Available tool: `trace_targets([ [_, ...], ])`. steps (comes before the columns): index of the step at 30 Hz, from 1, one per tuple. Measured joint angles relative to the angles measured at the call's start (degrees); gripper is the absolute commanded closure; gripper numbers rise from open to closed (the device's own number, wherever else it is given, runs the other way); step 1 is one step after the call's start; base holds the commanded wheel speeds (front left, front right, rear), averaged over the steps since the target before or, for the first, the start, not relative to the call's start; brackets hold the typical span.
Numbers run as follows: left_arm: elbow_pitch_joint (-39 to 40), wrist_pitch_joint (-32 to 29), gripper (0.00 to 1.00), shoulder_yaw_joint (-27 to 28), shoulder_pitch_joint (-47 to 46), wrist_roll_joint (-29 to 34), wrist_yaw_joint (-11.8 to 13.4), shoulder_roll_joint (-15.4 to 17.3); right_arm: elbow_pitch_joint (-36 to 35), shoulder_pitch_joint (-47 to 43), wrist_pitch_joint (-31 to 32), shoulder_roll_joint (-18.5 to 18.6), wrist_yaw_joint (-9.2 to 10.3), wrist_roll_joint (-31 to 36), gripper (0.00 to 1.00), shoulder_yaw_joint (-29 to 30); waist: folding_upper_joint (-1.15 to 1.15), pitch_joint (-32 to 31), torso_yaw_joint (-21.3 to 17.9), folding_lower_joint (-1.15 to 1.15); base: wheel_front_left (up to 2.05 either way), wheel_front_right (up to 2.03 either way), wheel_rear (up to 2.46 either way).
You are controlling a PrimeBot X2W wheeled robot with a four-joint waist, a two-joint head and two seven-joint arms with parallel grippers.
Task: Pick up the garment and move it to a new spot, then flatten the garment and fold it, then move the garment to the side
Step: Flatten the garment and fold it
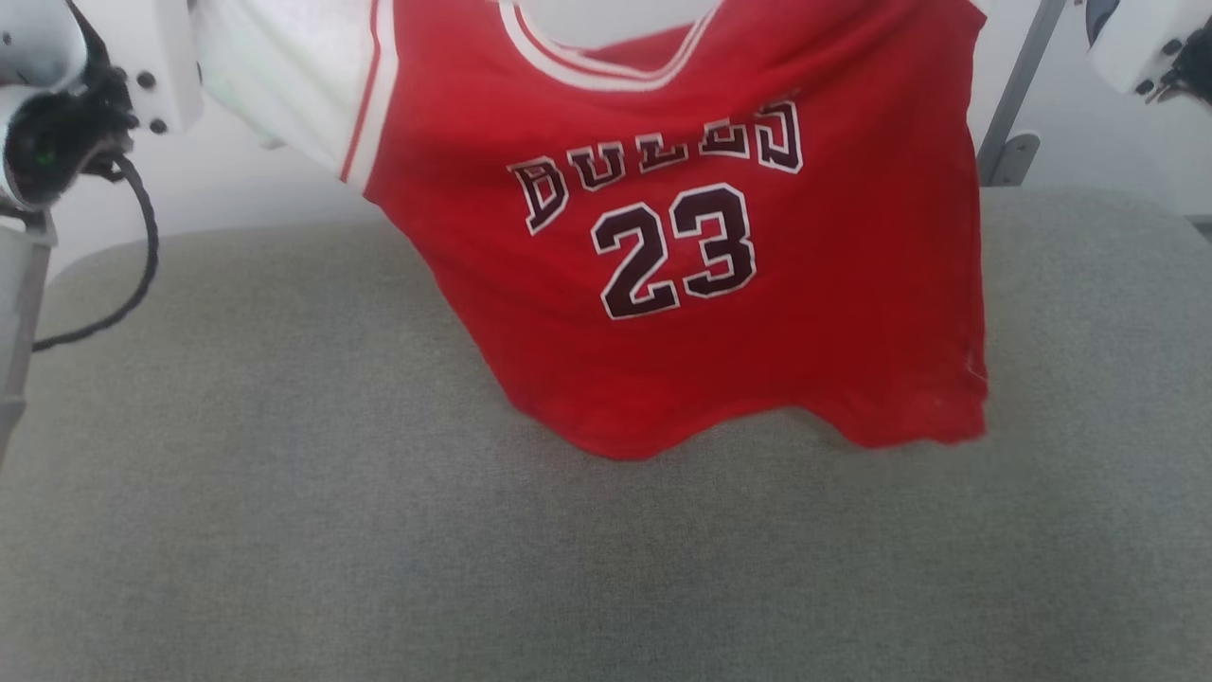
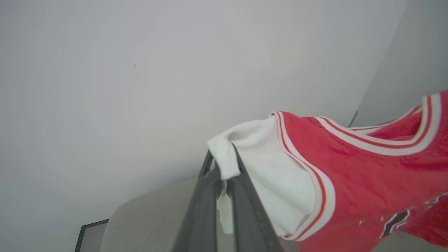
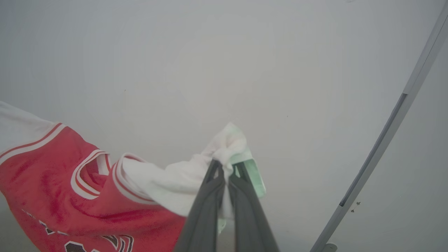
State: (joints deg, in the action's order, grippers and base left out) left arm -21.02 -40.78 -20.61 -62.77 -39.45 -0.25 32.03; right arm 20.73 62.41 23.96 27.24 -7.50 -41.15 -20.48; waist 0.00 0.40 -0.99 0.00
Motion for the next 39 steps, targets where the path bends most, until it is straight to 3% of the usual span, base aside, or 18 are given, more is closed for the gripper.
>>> trace_targets([
  [4,-1.1,2.5,1.00,-0.2,-1.9,1.0,-0.6,-0.2,2.0,1.6,-2.1,0.1,0.00,0.3,1.00,-0.8,0.00,1.1,0.1,0.00,0.00,0.00,0.00],
  [10,-4.5,12.2,1.00,-0.6,-6.3,4.6,-1.8,-1.6,8.4,5.6,-7.6,-0.5,-0.01,1.9,1.00,-3.4,0.00,5.2,0.2,0.00,0.00,0.00,0.00],
  [22,-14.0,40.5,1.00,-1.1,-21.7,14.0,-2.0,-5.7,24.7,21.6,-35.0,-3.5,-0.02,12.6,1.00,-5.5,0.00,16.6,1.0,0.00,0.00,0.00,0.00],
  [24,-15.5,44.8,1.00,-1.6,-23.1,15.1,-2.0,-6.1,26.5,23.2,-37.1,-3.5,-0.02,14.3,1.00,-6.0,0.00,18.0,1.3,0.00,0.00,0.00,0.00],
  [28,-19.2,51.0,1.00,-2.6,-23.1,15.7,-3.6,-7.3,28.9,23.5,-38.3,-3.5,-0.03,15.4,1.00,-9.0,0.00,19.7,2.0,0.00,0.00,0.00,0.00],
  [31,-22.1,52.4,1.00,-3.5,-21.1,15.4,-4.5,-7.5,30.8,21.2,-37.9,-3.1,-0.03,13.5,1.00,-12.2,0.00,20.1,2.6,0.00,0.00,0.00,0.00],
  [39,-27.5,49.0,1.00,-6.1,-11.1,11.8,-6.4,-8.9,26.7,9.5,-29.9,-0.3,-0.03,-1.2,1.00,-20.4,0.00,18.8,3.8,0.00,0.00,0.00,0.00],
])
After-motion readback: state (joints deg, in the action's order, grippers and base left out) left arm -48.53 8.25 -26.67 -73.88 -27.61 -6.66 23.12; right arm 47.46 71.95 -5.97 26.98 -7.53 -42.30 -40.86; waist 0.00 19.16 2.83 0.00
